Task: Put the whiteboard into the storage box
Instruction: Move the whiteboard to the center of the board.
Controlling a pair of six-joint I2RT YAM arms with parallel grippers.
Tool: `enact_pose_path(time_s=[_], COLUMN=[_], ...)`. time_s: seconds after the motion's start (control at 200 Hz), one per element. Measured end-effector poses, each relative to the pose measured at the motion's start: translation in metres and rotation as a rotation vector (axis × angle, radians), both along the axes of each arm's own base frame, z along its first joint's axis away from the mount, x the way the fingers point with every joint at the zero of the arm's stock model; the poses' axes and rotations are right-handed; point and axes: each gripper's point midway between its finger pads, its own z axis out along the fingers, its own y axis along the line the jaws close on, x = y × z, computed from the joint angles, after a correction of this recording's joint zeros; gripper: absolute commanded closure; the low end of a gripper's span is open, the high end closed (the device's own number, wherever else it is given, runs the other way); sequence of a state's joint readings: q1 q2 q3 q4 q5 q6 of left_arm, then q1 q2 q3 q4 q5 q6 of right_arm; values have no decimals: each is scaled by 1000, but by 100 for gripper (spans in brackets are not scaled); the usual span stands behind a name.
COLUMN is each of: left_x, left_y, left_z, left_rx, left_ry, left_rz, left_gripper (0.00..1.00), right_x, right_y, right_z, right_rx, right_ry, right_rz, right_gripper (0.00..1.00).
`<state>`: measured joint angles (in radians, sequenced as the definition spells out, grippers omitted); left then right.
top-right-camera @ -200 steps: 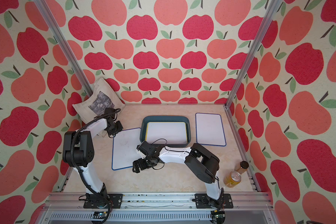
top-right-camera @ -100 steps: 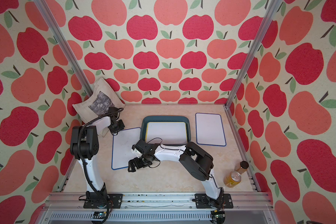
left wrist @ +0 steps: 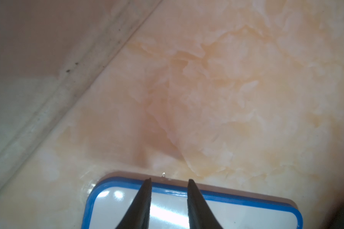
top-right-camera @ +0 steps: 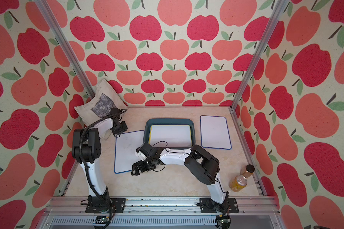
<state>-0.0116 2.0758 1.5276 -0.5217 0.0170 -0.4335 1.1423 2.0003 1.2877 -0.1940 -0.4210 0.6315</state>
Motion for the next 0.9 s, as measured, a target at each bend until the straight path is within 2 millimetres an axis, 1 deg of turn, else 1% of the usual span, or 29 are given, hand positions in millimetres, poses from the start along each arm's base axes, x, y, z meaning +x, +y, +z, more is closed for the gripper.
enact_pose_path(time_s=[0.105, 0.24, 0.32, 0.58, 0.745, 0.901], left_x=[7, 15, 17, 12, 7, 6], left_y=[0, 0, 0, 0, 0, 0], left_z=[8, 12, 8, -12, -18, -19], left_rx=[12, 19, 20, 19, 18, 18], left_ry=[-24, -37, -32, 14, 30, 30], left_rz=[-8, -14, -14, -13, -11, -11], left_gripper=[66, 66, 66, 66, 66, 66], right_x=[0, 0, 0, 0, 0, -1], right_y=[0, 0, 0, 0, -2, -6], right_z=[0, 0, 0, 0, 0, 0], right_rx=[0, 0, 0, 0, 5, 6], right_ry=[0, 0, 0, 0, -6, -14], right_rz=[-1, 0, -1, 0, -3, -9], right_gripper=[1, 1, 1, 1, 1, 1])
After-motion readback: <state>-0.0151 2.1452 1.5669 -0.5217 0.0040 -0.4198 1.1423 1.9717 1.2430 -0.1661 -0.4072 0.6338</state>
